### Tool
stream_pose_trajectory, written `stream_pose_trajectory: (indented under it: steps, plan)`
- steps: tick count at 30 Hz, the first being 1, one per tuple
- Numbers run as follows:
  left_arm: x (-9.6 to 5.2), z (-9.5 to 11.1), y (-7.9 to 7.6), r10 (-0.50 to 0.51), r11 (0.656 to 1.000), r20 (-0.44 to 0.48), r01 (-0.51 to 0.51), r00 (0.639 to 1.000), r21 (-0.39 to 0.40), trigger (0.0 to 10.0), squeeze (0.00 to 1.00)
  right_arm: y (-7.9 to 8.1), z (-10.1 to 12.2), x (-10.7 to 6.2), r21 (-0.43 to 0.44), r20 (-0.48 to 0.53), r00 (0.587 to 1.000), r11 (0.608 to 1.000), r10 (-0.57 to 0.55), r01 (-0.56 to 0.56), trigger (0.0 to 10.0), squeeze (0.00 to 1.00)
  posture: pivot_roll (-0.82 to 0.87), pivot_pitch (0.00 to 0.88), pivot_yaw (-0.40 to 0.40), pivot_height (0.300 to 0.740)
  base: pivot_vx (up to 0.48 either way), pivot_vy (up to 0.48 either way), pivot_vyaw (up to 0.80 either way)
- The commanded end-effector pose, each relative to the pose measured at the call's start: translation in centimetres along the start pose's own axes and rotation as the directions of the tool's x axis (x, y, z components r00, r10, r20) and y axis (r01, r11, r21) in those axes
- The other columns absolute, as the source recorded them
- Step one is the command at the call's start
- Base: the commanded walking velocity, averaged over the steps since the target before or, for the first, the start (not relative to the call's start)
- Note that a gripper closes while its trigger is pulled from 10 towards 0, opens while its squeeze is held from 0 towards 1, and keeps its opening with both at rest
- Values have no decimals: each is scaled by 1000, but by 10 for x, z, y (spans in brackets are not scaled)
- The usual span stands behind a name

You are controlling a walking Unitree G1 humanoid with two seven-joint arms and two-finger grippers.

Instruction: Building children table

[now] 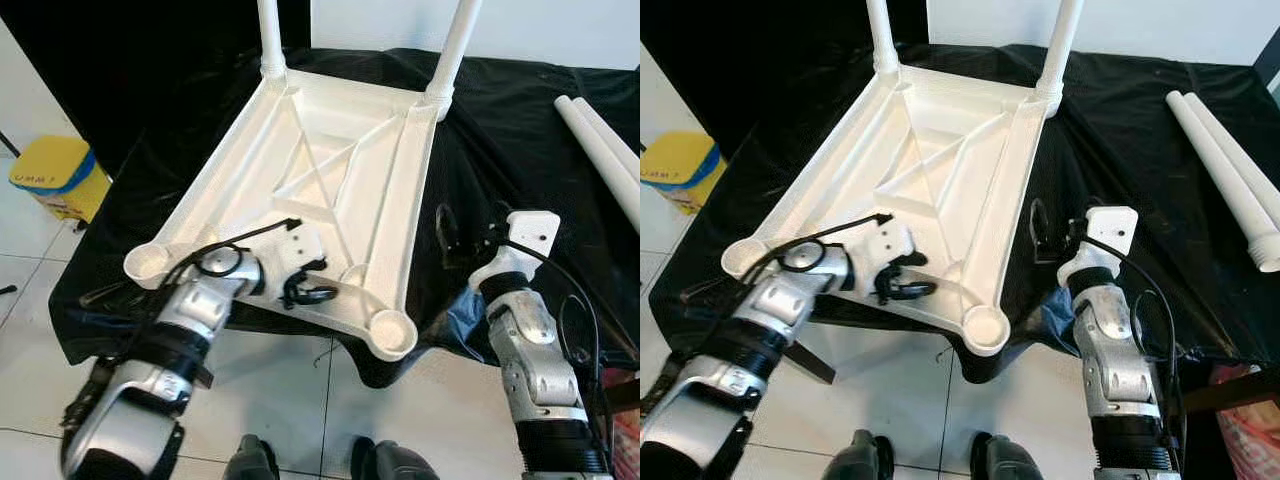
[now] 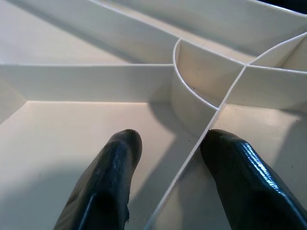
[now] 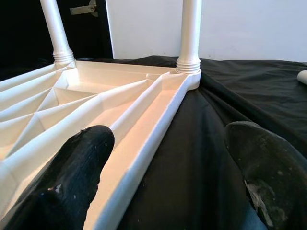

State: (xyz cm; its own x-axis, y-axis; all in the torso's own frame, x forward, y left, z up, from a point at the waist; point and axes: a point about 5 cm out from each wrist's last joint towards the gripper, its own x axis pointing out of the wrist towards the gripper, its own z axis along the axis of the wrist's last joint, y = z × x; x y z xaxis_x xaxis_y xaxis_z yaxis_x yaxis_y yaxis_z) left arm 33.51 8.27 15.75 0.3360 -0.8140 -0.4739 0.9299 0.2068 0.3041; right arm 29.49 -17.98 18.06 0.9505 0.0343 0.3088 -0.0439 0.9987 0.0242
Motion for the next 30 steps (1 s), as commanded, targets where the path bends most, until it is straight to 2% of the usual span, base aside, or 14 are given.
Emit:
stream_pose_trajectory:
  steps: [1,4,7,9,14,17,19,20,21,30]
  plan:
    - [-2,-9,16,356,934,-32,-356,934,-13,10000,0,0,-1,-1,5,-12,1000,1000,-4,4,10000,0,-39,175,-19,740,0,0,0]
    - [-5,-10,14,292,957,-26,-292,956,4,10000,0,-3,-1,-3,-1,-13,1000,1000,-9,9,10000,0,-38,170,-16,740,0,0,0]
    - [-7,-13,14,267,964,-39,-267,963,-4,10000,0,-5,-2,-4,-4,-16,1000,1000,-11,11,10000,0,-37,169,-16,740,0,0,0]
    - [-7,-18,13,231,973,-82,-230,970,17,10000,0,-6,-2,-6,-10,-22,1000,1000,-14,14,10000,0,-39,174,-10,740,0,0,0]
    - [-7,-20,14,231,973,-102,-230,968,20,10000,0,-6,-2,-7,-11,-24,1000,1000,-15,15,10000,0,-39,174,-10,740,0,0,0]
    - [-11,-26,22,297,953,-160,-303,941,-14,10000,0,-6,-2,-9,-11,-23,1000,1000,-20,19,10000,0,-44,179,1,740,0,0,0]
    - [-15,-30,28,352,930,-191,-365,916,-37,4471,0,-6,-2,-11,-9,-25,999,1000,-27,26,10000,0,-45,179,1,740,0,0,0]
    - [-15,-30,28,352,930,-191,-365,916,-37,4471,0,-6,-2,-11,-9,-25,999,1000,-27,26,10000,0,-45,179,1,740,0,0,0]
    - [-17,-30,30,372,922,-189,-386,909,-42,0,0,-6,-3,-12,-9,-27,999,1000,-29,28,10000,0,-44,178,4,740,0,0,0]
    - [-17,-20,34,458,879,-151,-472,876,-71,0,0,-6,-3,-10,-7,-24,999,999,-34,34,10000,0,-35,171,2,740,0,0,0]
